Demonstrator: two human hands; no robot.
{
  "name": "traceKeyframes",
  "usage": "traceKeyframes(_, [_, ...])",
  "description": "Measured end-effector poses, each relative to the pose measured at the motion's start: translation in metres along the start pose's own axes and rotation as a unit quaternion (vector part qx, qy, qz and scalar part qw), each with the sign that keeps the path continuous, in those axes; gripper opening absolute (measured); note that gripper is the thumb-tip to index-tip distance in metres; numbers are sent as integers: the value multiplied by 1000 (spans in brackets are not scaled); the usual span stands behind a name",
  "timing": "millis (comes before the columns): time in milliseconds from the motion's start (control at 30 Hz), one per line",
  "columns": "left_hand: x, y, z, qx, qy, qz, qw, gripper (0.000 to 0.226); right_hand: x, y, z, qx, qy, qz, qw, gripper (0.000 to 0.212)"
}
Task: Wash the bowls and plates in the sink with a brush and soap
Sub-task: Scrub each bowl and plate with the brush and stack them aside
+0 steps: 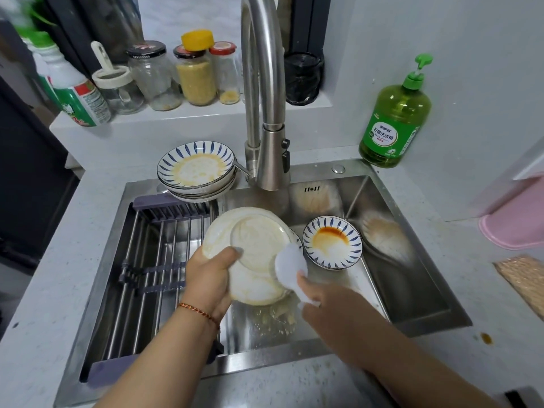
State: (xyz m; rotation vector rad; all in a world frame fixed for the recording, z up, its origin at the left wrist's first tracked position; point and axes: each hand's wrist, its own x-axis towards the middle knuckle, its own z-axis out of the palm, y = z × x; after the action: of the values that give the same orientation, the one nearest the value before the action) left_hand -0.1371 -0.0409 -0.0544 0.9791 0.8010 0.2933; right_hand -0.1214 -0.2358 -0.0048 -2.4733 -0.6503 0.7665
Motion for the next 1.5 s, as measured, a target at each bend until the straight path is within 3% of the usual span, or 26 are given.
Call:
traceKeyframes(200, [1, 0, 2, -35, 9, -36, 999, 34, -15, -2, 7, -13, -9, -23, 1000, 57])
traceKeyframes(367, [0, 0, -10, -22, -90, -55, 994, 48, 24, 28, -19, 3, 35, 74, 997, 54])
traceKeyframes(433, [-2, 0, -11, -4, -124, -67, 990, 57, 41, 30, -34, 33, 50, 85, 995, 52])
traceKeyframes(533, [-7, -1, -4, 3, -158, -68, 985, 52, 53, 27, -48, 68, 62, 85, 992, 53])
traceKeyframes(767, [-1, -3, -12, -28, -81, -47, 995, 61, 17, 19, -23, -58, 3, 52, 997, 57])
traceKeyframes(933, [-3, 0, -13, -11, -32, 4, 999, 54, -17, -3, 0, -12, -32, 4, 999, 57])
traceKeyframes(1033, [-11, 14, -13, 77, 2, 92, 993, 54, -17, 4, -2, 17, -9, 23, 1000, 55])
traceKeyframes(1133, [-19, 40, -15, 218, 47, 214, 951, 54, -14, 14, -3, 48, 16, 32, 998, 53])
traceKeyframes(1267, [-26, 82, -7, 366, 97, 352, 856, 32, -10, 24, -3, 65, 29, 43, 997, 54])
traceKeyframes(1500, [35, 137, 1, 543, 91, 436, 712, 19, 3, 21, -2, 82, 10, 77, 994, 50])
